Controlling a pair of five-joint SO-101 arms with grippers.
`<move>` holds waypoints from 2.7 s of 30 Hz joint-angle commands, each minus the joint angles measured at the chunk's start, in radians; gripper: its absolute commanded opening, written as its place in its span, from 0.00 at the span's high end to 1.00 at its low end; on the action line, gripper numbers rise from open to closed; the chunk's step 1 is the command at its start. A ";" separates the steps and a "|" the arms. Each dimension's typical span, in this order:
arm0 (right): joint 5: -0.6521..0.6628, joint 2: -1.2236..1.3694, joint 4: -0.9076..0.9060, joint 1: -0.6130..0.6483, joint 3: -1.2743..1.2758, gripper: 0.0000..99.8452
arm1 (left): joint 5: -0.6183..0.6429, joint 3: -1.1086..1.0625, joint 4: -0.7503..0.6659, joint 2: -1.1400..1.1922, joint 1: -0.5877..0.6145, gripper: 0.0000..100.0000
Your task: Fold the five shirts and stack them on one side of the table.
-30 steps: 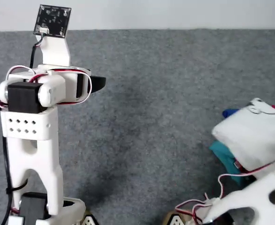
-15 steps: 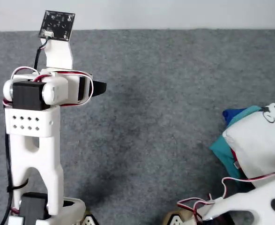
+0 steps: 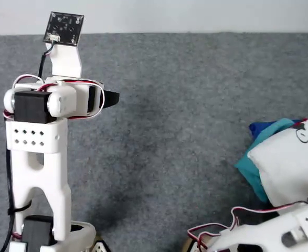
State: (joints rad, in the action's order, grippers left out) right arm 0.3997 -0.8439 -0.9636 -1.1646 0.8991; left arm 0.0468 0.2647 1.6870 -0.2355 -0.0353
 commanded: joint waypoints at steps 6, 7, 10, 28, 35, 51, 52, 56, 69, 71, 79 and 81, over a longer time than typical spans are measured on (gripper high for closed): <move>-0.020 -0.076 0.061 -0.081 0.044 0.98 | -0.006 0.005 -0.006 -0.031 0.002 0.70; -0.037 -0.081 0.061 -0.088 0.044 0.97 | -0.006 0.005 -0.006 -0.032 0.002 0.70; -0.037 -0.093 0.051 -0.091 0.043 0.85 | -0.006 0.007 -0.006 -0.034 0.003 0.70; -0.117 -0.260 -0.140 0.435 -0.186 0.76 | -0.095 -0.053 0.064 -0.006 0.123 0.70; -0.064 -0.008 -0.343 1.082 -0.190 0.85 | -0.097 -0.349 0.064 0.006 0.109 0.70; 0.144 0.590 -0.374 1.503 -0.077 0.88 | -0.098 -0.806 0.058 -0.023 -0.106 0.70; 0.144 0.627 -0.372 1.503 -0.069 0.88 | -0.098 -0.842 0.058 -0.018 -0.120 0.70; 0.144 0.776 -0.372 1.498 -0.061 0.88 | -0.092 -0.877 0.005 0.005 -0.133 0.70; 0.150 1.064 -0.389 1.503 -0.133 0.89 | -0.092 -0.920 -0.204 0.368 -0.140 0.70; 0.152 1.070 -0.390 1.501 -0.138 0.89 | -0.092 -0.917 -0.230 0.460 -0.141 0.70; 0.152 1.070 -0.390 1.501 -0.138 0.89 | -0.097 -0.727 -0.058 0.697 -0.140 0.70; 0.152 1.070 -0.390 1.501 -0.138 0.89 | -0.097 -0.667 -0.002 0.744 -0.140 0.70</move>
State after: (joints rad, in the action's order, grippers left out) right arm 0.5363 0.1412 -1.3502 0.3253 0.7442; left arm -0.0376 -0.4503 1.6180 0.4365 -0.1657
